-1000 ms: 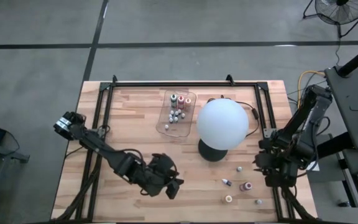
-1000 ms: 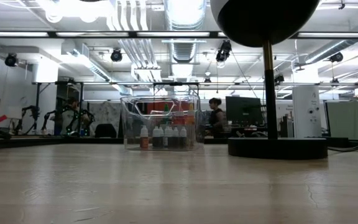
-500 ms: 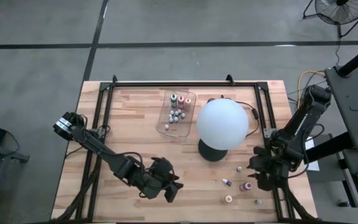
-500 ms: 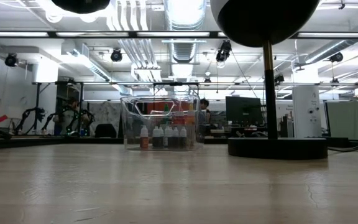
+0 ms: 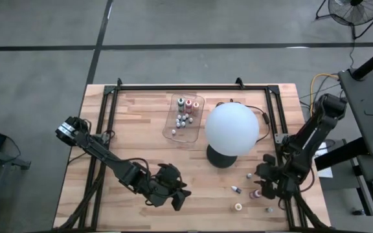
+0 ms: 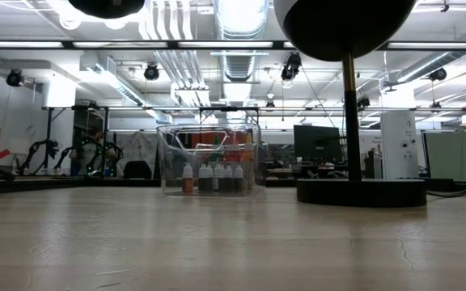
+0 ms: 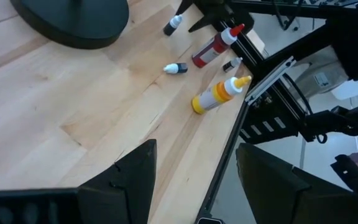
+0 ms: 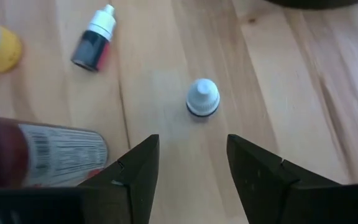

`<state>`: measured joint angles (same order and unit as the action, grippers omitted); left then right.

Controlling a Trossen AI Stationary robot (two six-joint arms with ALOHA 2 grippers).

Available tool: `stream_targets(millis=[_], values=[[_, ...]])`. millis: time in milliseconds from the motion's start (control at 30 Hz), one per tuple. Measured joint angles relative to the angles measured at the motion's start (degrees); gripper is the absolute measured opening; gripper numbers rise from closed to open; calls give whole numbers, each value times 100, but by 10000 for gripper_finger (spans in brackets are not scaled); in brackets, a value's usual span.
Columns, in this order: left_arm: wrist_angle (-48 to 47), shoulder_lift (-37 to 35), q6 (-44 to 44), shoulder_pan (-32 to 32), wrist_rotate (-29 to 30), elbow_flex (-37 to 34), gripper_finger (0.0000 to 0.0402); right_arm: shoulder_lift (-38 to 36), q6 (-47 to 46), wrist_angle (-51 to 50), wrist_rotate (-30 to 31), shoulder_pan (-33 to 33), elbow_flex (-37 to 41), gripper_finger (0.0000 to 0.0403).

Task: Pick & Place food coloring
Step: Put the small black food coloring bottle into the transparent bin

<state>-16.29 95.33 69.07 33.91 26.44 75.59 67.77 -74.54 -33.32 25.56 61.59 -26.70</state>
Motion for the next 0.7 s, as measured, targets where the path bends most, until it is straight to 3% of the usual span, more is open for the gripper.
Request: stream_targets(millis=[300,700], values=[[-2,0,-40,0,-28,0,192,803,-222,295,75,-10,-74,180],[-7,-1,-188,-4,-151,2,192,838,-350,251,466,-12,-50,178]])
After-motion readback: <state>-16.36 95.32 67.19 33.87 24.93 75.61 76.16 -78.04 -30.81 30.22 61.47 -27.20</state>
